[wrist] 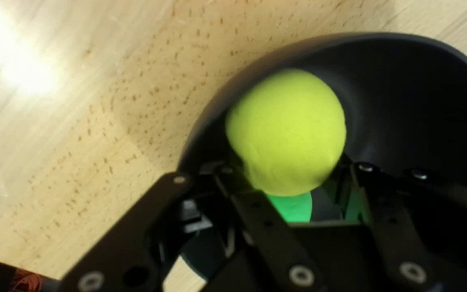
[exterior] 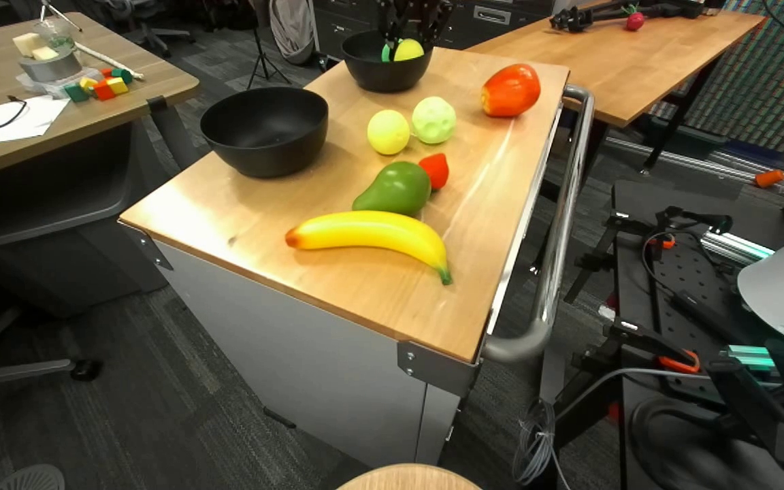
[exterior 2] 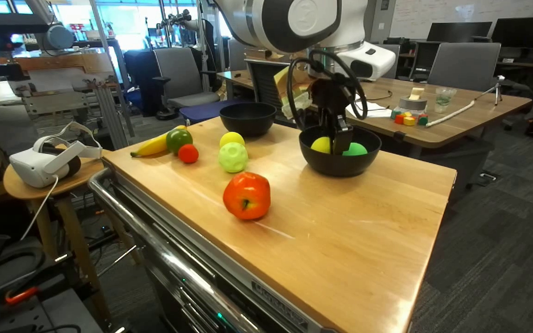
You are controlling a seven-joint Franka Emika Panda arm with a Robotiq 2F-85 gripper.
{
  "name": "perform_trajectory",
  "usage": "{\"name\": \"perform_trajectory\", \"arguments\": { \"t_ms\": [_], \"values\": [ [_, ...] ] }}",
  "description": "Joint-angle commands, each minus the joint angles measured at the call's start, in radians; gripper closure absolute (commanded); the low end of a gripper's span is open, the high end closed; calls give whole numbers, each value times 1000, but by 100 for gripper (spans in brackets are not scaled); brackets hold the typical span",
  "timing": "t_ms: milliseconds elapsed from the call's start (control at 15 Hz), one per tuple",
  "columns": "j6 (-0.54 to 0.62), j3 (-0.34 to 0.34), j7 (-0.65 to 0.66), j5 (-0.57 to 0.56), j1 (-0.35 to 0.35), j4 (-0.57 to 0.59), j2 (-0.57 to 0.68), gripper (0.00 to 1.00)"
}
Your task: Remove the fruits from the left and right bowl respectively and put them on the table
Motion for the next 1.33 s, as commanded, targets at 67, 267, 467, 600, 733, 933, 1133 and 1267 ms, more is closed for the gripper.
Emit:
{"name": "perform_trajectory", "arguments": {
  "t_ms": [67,267,467,600,733,933,1133,1267],
  "values": [
    [-51,-13,-19,-88,39,-49,-163,78],
    [-63,9,-36,-155,65,-96,-263,78],
    [-102,46,-67,-153,83,-158,-321,78],
    [-134,69,-93,-123,87,-206,-334,78],
    [-152,88,-112,-99,91,-246,-328,78],
    [-146,108,-118,-100,97,-282,-304,78],
    [-153,121,-129,-104,104,-287,-283,78],
    [-158,123,-131,-115,107,-277,-275,78]
  ]
}}
